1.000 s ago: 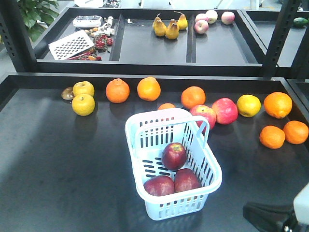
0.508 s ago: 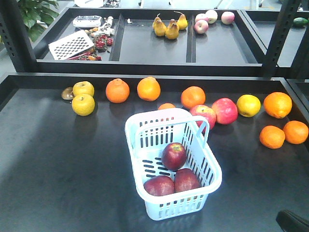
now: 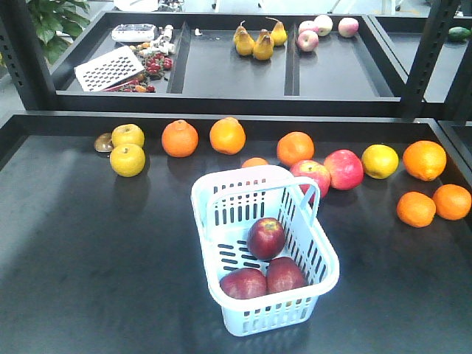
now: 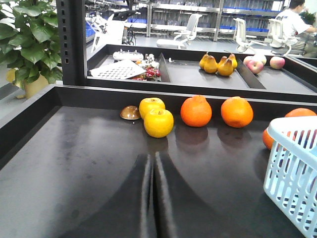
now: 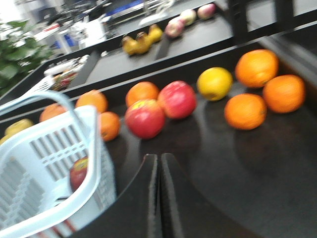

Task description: Pick three apples into basket with both arms

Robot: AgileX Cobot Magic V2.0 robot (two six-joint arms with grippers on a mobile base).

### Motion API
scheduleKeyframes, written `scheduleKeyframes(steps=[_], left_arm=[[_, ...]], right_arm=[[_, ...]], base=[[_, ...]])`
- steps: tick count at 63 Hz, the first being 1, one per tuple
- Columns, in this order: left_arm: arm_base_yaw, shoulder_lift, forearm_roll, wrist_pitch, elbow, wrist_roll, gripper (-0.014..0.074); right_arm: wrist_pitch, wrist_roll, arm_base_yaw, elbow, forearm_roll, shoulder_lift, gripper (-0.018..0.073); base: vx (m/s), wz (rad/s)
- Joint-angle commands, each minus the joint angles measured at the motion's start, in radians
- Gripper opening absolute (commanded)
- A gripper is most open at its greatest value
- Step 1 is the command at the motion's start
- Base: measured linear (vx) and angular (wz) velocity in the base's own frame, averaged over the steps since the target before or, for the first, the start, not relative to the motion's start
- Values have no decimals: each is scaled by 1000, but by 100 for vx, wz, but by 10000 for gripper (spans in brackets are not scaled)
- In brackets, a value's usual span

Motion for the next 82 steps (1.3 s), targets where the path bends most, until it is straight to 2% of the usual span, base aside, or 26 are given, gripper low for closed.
scheduleKeyframes(steps=[1,11,21,82], left_arm=[[1,-15,1,-66,9,2,-6],[1,-15,1,-66,9,2,-6],[1,-15,1,-66,9,2,-6],[1,-15,1,-66,9,2,-6]], right_arm=[[-102,-2,-23,14,-53,-16,-4],[-170,-2,-22,14,-168,-16,-4],[-218,-2,-22,14,-211,-16,-4],[-220,-2,-22,13,-212,-16,-4]], base=[[0,0],[0,0],[0,0],[0,0]])
